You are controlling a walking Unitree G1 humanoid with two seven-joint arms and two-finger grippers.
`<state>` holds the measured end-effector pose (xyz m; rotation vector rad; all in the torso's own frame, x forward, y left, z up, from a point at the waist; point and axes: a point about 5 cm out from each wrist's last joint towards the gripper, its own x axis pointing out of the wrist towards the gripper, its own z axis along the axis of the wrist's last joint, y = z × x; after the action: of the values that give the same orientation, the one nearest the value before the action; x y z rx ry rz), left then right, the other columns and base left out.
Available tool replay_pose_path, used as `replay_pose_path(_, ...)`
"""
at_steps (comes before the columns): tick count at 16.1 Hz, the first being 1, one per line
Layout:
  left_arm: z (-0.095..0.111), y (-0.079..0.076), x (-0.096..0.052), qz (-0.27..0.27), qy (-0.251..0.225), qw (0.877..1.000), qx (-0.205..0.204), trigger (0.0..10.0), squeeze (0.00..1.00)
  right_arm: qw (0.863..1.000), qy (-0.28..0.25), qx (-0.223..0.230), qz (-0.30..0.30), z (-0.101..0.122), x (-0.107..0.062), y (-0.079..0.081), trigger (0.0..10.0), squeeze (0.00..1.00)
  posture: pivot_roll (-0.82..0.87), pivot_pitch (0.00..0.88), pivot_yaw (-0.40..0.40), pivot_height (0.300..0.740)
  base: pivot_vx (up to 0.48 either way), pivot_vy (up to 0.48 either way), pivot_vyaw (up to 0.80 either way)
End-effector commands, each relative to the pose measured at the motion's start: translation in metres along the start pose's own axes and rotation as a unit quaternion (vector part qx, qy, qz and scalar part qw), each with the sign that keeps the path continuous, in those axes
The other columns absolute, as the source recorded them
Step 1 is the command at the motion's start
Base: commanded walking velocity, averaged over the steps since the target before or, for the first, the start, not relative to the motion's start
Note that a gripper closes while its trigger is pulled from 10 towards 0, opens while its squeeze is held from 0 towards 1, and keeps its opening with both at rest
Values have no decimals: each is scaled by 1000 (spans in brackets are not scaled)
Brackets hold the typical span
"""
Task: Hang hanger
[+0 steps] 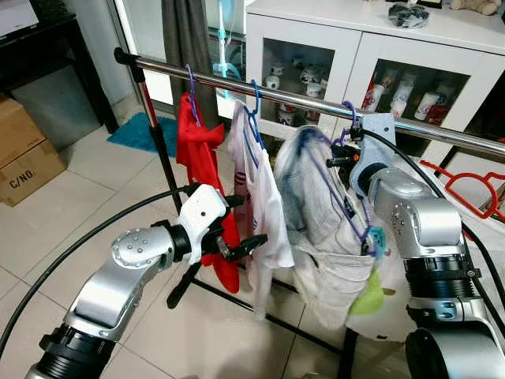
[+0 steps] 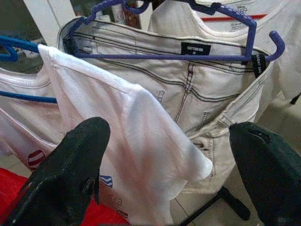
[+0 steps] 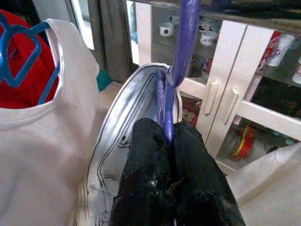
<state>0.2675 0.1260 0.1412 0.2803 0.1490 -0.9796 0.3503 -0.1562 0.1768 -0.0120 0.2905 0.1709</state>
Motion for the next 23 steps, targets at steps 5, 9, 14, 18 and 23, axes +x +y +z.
replay_pose_path(5,6,2,3,26,-13,999,-23,10000,0,998,-48,-1,29,16,-7,4,0,0,-128,0,39,740,0,0,0)
replay_pose_path(9,5,6,3,66,-9,997,-41,10000,0,995,-103,-9,14,29,-14,0,0,0,-138,0,28,740,0,0,0)
replay_pose_path(14,2,13,8,140,-19,989,-49,10000,0,990,-135,-21,22,30,-29,13,0,0,-136,0,35,740,0,0,0)
replay_pose_path(18,-8,19,6,202,-8,979,-40,10000,0,992,-123,-10,28,2,-51,24,0,0,-110,0,39,740,0,0,0)
replay_pose_path(23,-9,8,-3,223,-36,971,-77,10000,0,994,-105,34,11,-46,-79,31,0,0,-92,0,32,740,0,0,0)
